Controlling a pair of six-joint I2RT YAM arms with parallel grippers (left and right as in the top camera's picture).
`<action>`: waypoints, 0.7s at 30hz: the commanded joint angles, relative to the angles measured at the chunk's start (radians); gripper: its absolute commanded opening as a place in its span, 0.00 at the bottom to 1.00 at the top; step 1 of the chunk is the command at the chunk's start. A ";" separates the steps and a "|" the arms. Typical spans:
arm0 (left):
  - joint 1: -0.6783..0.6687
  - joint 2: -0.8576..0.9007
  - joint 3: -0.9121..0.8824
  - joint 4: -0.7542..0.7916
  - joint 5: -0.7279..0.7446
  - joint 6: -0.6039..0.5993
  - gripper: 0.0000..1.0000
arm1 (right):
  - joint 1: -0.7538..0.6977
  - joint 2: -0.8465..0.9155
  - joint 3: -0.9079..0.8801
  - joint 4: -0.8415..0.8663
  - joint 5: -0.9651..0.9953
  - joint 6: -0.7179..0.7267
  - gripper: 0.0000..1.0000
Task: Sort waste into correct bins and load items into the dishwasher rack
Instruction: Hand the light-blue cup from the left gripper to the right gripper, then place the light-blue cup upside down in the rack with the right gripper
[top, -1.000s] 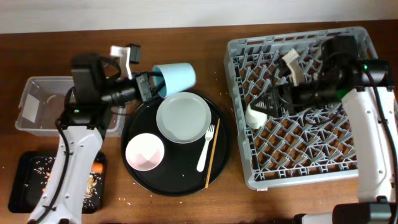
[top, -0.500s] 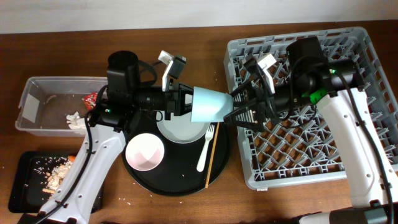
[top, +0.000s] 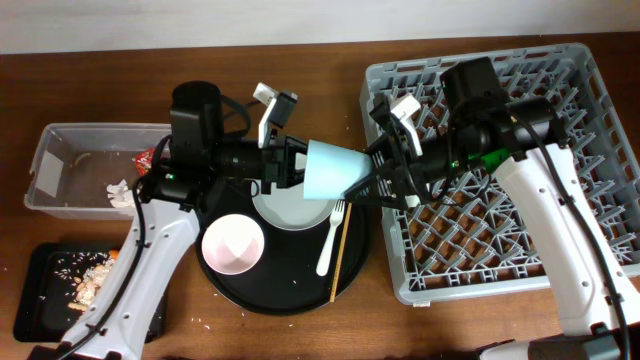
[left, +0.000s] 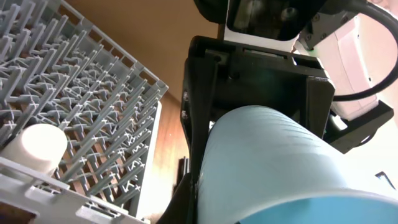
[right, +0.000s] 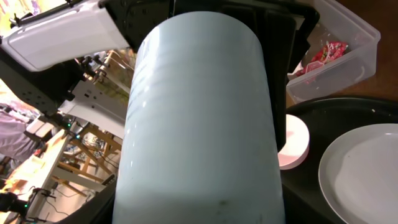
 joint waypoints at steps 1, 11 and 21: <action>-0.008 0.010 -0.009 -0.196 -0.059 0.129 0.01 | 0.014 -0.016 0.018 0.058 -0.076 -0.032 0.50; -0.008 0.010 -0.009 -0.437 -0.243 0.207 0.22 | -0.008 -0.016 0.019 0.222 -0.075 0.126 0.45; 0.072 0.010 -0.009 -0.437 -0.427 0.206 0.42 | -0.008 -0.016 0.019 0.237 0.285 0.236 0.41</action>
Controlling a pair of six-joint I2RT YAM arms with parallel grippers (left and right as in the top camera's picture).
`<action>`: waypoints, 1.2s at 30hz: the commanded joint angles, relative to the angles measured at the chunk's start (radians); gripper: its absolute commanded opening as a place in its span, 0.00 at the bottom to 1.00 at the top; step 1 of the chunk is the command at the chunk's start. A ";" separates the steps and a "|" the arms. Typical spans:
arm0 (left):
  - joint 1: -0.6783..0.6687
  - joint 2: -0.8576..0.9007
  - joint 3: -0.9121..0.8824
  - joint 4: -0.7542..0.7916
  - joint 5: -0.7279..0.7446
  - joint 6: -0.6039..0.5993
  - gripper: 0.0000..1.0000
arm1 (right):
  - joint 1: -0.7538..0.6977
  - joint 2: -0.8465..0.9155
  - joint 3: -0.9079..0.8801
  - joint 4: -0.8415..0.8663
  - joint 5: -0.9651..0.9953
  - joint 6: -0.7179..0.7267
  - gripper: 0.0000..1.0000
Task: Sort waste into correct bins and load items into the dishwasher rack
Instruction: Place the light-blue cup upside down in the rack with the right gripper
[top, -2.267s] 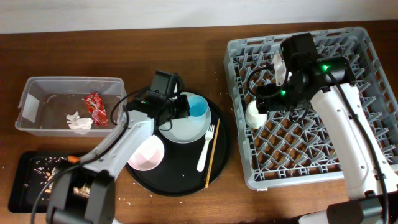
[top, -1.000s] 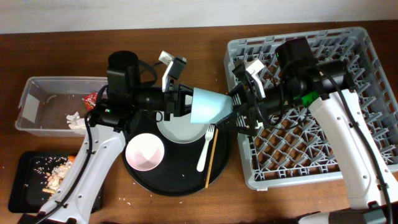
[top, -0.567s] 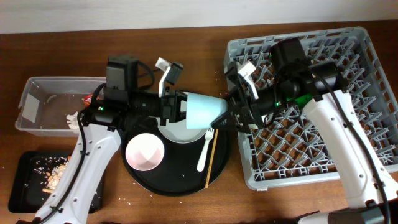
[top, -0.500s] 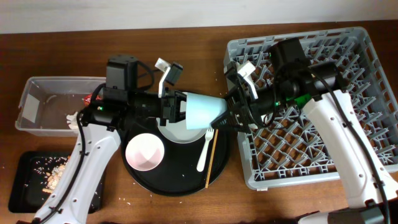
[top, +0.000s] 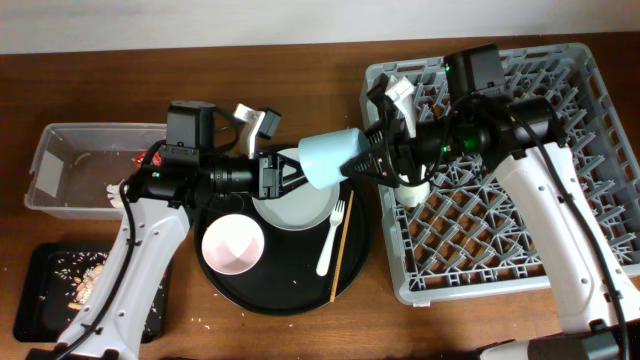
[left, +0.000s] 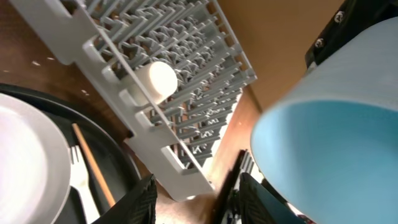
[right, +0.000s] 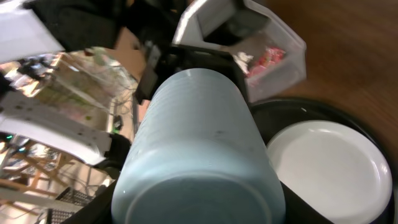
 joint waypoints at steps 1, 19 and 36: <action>0.006 0.012 -0.009 -0.016 -0.119 0.013 0.43 | -0.006 -0.022 0.030 0.005 0.171 0.094 0.39; 0.006 0.012 -0.009 -0.158 -0.327 0.013 0.47 | -0.210 0.224 0.024 0.009 1.062 0.402 0.35; 0.006 0.012 -0.009 -0.166 -0.327 0.013 0.52 | -0.130 0.322 0.021 -0.004 1.044 0.401 0.28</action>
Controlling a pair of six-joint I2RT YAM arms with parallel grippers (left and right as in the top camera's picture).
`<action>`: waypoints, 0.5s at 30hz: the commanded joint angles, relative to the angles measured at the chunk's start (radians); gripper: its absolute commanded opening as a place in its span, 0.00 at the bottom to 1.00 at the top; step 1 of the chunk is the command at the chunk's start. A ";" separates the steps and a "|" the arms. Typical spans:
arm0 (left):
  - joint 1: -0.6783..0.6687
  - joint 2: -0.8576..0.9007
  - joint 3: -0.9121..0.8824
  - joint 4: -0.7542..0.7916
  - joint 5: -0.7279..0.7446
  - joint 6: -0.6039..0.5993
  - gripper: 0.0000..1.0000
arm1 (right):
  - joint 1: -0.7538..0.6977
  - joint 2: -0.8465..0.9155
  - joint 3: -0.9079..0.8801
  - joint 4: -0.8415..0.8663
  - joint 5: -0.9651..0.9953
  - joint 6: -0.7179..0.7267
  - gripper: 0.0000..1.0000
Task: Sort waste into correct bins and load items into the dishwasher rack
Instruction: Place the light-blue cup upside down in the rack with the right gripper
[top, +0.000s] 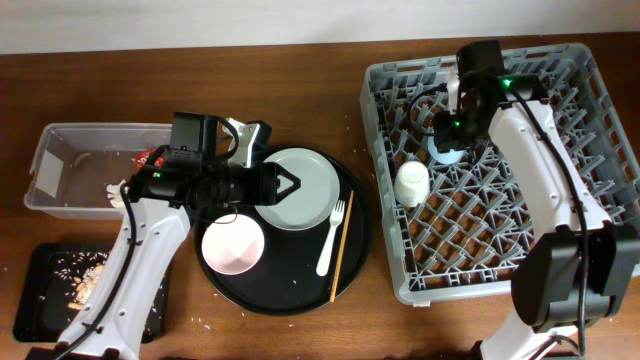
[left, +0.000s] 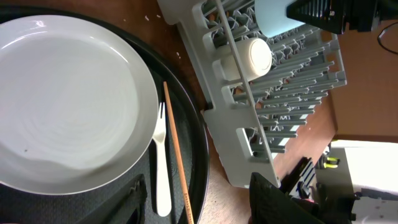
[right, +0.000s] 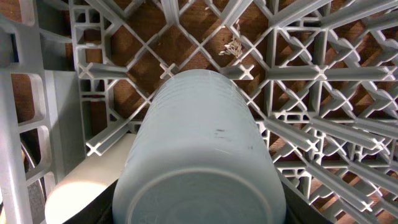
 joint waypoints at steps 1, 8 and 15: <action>0.004 0.010 -0.003 -0.004 0.000 0.012 0.52 | 0.024 0.051 0.006 -0.026 -0.086 0.006 0.28; 0.004 0.010 -0.003 -0.004 0.000 0.012 0.52 | 0.024 0.041 0.042 -0.048 -0.086 0.006 0.28; 0.003 0.010 -0.003 -0.010 0.000 0.012 0.52 | 0.024 0.021 0.082 -0.083 -0.085 0.006 0.29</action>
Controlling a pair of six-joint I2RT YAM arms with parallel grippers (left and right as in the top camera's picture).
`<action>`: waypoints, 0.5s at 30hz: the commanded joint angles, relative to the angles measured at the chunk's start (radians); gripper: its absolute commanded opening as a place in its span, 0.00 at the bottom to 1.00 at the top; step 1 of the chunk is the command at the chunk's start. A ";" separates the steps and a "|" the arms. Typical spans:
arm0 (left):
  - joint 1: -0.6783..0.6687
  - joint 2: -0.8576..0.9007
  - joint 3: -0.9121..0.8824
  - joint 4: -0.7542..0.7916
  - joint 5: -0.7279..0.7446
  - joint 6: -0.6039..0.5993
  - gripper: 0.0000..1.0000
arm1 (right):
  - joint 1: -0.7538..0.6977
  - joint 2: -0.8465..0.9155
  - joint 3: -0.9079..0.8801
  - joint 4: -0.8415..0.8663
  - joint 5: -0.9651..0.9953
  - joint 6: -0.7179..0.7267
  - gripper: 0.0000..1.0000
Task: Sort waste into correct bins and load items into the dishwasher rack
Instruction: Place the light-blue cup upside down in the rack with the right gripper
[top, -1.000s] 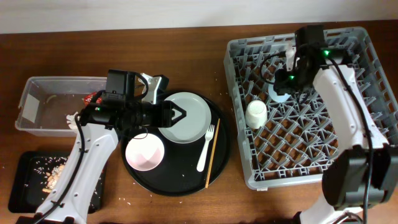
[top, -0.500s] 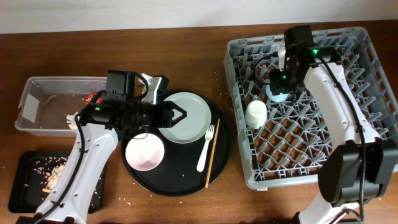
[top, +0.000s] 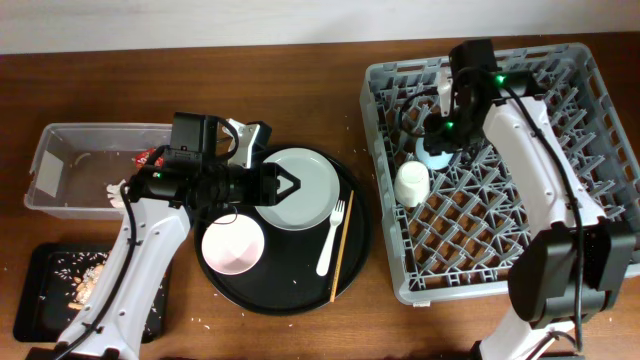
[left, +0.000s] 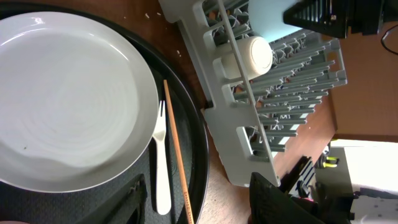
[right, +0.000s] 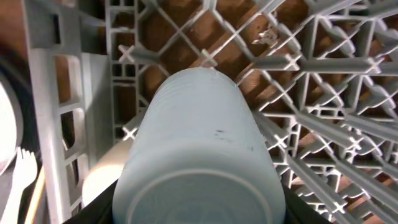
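My right gripper (top: 441, 138) is shut on a light blue cup (top: 433, 157), held base toward the camera low over the grey dishwasher rack (top: 560, 250). In the right wrist view the cup (right: 199, 124) fills the frame above the rack's grid. A white cup (top: 413, 183) lies in the rack just left of it. My left gripper (top: 286, 187) stands open and empty over the black tray (top: 290, 297), beside the white plate (top: 303, 190). The left wrist view shows the plate (left: 68, 99), a white fork (left: 161, 168) and a wooden chopstick (left: 177, 155).
The tray also carries a pink bowl (top: 233, 245), the fork (top: 331, 240) and the chopstick (top: 340, 258). A clear bin (top: 60, 165) with wrappers stands at the far left. A small black tray (top: 40, 300) with food scraps lies in front of it.
My right gripper has shifted the blue cup slightly left and toward the rack's front, closer to the white cup. The left arm has not moved.
The blue cup was above the tray between both grippers. Then the left gripper was open and drawn back while the right held the cup alone. Later the right gripper had the cup over the rack, and it now hangs beside the white cup.
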 joint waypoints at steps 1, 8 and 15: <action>0.003 0.010 -0.003 -0.005 0.000 0.012 0.52 | 0.005 0.002 0.044 -0.027 0.004 0.005 0.29; 0.003 0.010 -0.003 -0.016 0.000 0.012 0.52 | 0.004 0.005 -0.017 -0.007 0.029 0.005 0.29; 0.003 0.010 -0.003 -0.016 0.000 0.012 0.53 | 0.003 0.006 -0.060 0.035 0.029 0.005 0.74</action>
